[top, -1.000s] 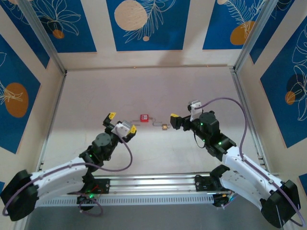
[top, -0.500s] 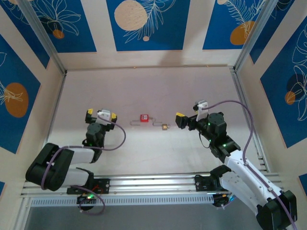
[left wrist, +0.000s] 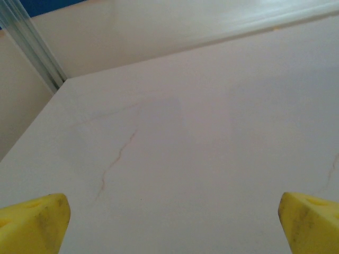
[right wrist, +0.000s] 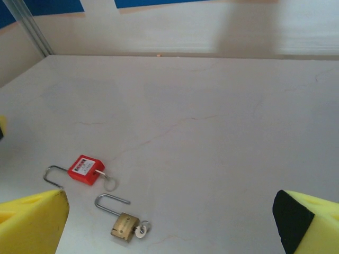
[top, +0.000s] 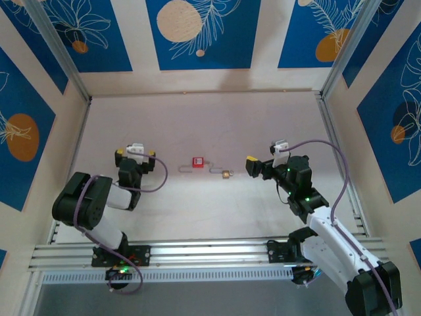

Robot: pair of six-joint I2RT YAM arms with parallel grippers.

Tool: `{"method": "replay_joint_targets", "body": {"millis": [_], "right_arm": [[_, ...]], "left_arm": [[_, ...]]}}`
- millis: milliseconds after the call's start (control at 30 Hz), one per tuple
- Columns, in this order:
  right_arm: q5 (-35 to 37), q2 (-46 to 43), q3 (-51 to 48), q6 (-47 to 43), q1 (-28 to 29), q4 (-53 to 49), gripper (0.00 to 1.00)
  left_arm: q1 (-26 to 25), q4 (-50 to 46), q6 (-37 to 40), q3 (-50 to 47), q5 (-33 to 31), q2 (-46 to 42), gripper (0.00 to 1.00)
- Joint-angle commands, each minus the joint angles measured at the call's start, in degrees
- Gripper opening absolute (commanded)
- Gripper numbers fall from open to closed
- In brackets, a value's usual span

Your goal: Unlock with the key

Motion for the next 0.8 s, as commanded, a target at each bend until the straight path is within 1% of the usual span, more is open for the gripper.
{"method": "replay_joint_targets", "body": {"millis": [0,100,200,267,367,433,467,533,600,633,667,767], "right_arm": [[-1.4,0.8,-1.0,-2.9,-1.3,3.1,0.99],[-4.4,2.9,-1.5,-6.7,-2.9,4.0,0.99],[-9.6,6.6,-1.8,-14.8,-4.3,5.8,0.99],[-9.8,9.6,-1.8,-18.5,-5.0,7.9,0.99],[-10.2,14.1,-2.7,-21.1,-6.9,13.6,0.99],[-12.7,18.1,-4.5,-22.6,-9.0,21.7,0.99],[-14.3,21.3,-5.9,-21.8,-10.8,27.1,0.99],[-14.9,28.2,-7.0,-14.7,-13.5,38.1,0.99],[-18.3,34.0,-6.4,-14.3,-15.3,41.6,0.99],[-19.8,36.4,-6.8,-13.5,-16.2,45.2,0.99],[-19.6,36.5,-7.5,-12.8,-16.7,46.6,0.99],[-15.2,36.8,-8.0,-11.1,-16.8,47.8,0.99]], "left_arm": [[1.3,-4.1,-2.8,1.4,0.2,-1.1,1.0],[1.3,-4.1,-2.8,1.4,0.1,-1.1,1.0],[1.3,-4.1,-2.8,1.4,0.2,-1.1,1.0],[1.3,-4.1,-2.9,1.4,0.2,-1.1,1.0],[1.3,-4.1,-2.8,1.4,0.1,-1.1,1.0],[1.4,-4.1,-2.8,1.4,0.1,-1.1,1.0],[1.3,-4.1,-2.8,1.4,0.1,-1.1,1.0],[1.4,-4.1,-2.8,1.4,0.1,-1.1,1.0],[1.3,-4.1,-2.8,1.4,0.1,-1.1,1.0],[1.3,-4.1,-2.8,1.4,0.2,-1.1,1.0],[1.4,-4.1,-2.9,1.4,0.1,-1.1,1.0],[1.4,-4.1,-2.9,1.4,0.1,-1.1,1.0]]}}
